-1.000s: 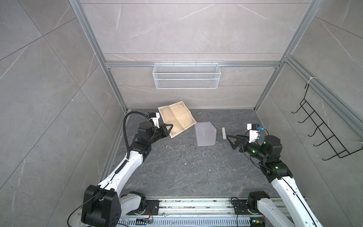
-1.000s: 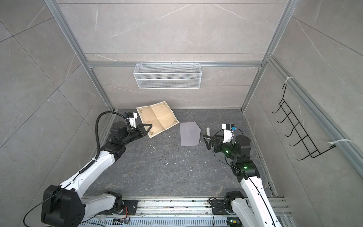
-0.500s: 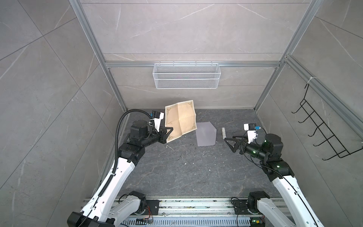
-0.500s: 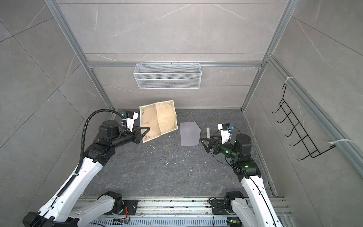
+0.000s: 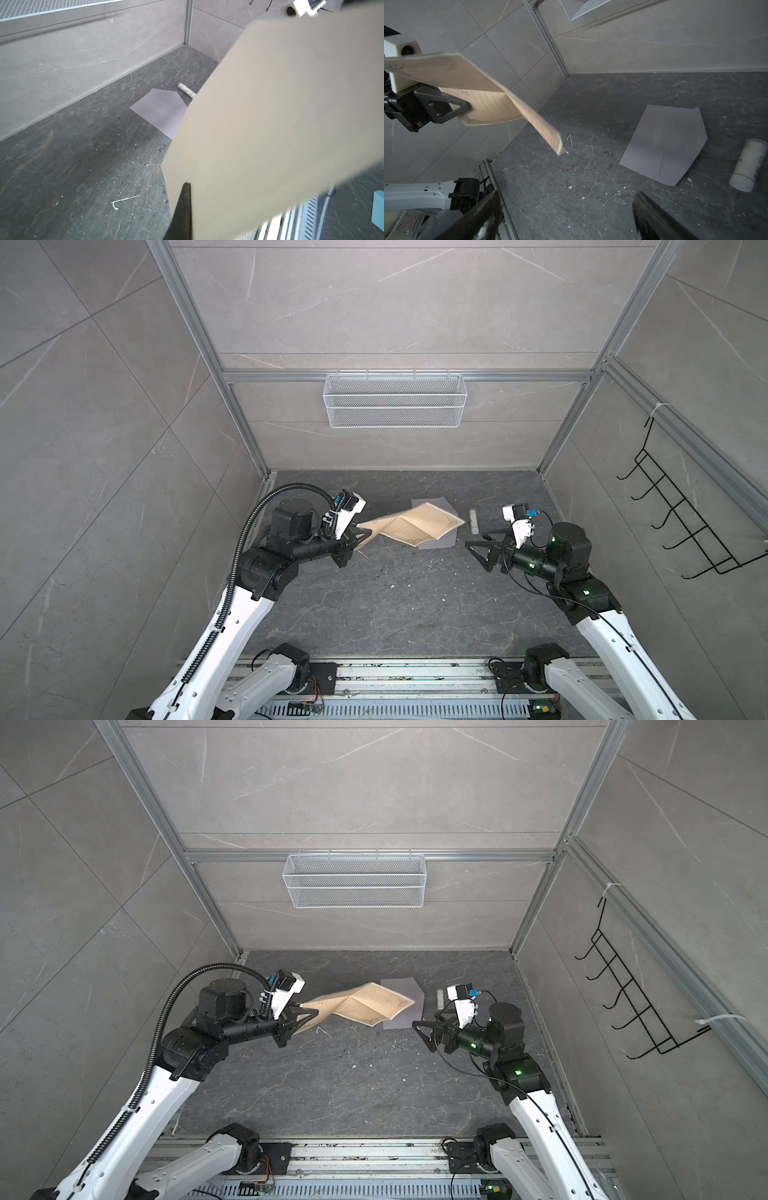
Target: Place the letter into the envelope and seal it
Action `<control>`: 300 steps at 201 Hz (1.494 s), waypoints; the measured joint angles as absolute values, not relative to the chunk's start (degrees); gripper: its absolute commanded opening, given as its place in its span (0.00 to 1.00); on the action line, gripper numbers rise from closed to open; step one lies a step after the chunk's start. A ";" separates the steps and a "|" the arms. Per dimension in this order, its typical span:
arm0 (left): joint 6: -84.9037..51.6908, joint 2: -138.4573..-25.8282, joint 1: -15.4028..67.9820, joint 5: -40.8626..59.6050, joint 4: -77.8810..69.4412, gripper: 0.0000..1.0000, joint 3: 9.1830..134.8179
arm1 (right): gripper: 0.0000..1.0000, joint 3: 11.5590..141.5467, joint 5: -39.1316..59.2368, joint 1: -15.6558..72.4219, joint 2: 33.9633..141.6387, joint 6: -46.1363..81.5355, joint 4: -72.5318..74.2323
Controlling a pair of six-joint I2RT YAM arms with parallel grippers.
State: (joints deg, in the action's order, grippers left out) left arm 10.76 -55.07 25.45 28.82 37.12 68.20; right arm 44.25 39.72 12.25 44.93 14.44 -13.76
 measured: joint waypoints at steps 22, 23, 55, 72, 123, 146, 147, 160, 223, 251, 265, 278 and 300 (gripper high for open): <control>13.58 -55.07 27.09 28.62 38.81 0.00 68.38 | 0.99 45.08 37.85 16.14 46.26 13.02 -14.15; 13.72 -55.07 27.18 28.60 38.87 0.00 68.38 | 0.99 45.08 37.85 16.14 46.26 13.02 -14.15; 17.43 -55.05 29.89 28.05 39.75 0.00 68.38 | 0.99 46.81 34.92 20.69 48.42 10.28 -16.45; 19.22 -55.05 31.53 26.85 40.10 0.00 68.36 | 0.99 47.77 33.45 22.28 49.36 9.08 -17.32; 24.45 -55.61 35.97 21.85 40.73 0.00 67.72 | 0.99 48.88 28.95 26.55 51.03 5.69 -19.86; 26.83 -56.31 38.17 19.51 40.66 0.00 66.89 | 0.99 48.88 26.55 28.53 51.22 4.27 -20.93; 26.92 -56.34 38.28 19.46 40.66 0.00 66.83 | 0.99 48.88 26.55 28.53 51.22 4.27 -20.93; 27.88 -56.62 39.29 18.39 40.45 0.00 66.06 | 0.99 48.88 25.45 29.50 51.20 3.62 -21.04; 31.00 -57.58 41.47 16.69 36.18 0.00 63.35 | 0.99 46.28 20.49 31.94 47.09 1.45 -20.67; 32.10 -57.78 41.65 16.69 34.22 0.00 63.05 | 0.98 44.95 18.33 32.05 46.81 1.23 -19.38; 32.64 -57.78 41.65 16.69 33.39 0.00 62.81 | 0.98 44.12 17.34 32.25 46.83 1.23 -18.41; 33.06 -57.76 41.67 16.69 32.60 0.00 62.39 | 0.98 43.88 16.43 32.36 47.03 1.19 -18.20; 33.47 -57.76 41.78 16.86 31.79 0.00 61.67 | 0.98 43.88 15.57 32.36 47.59 0.51 -18.20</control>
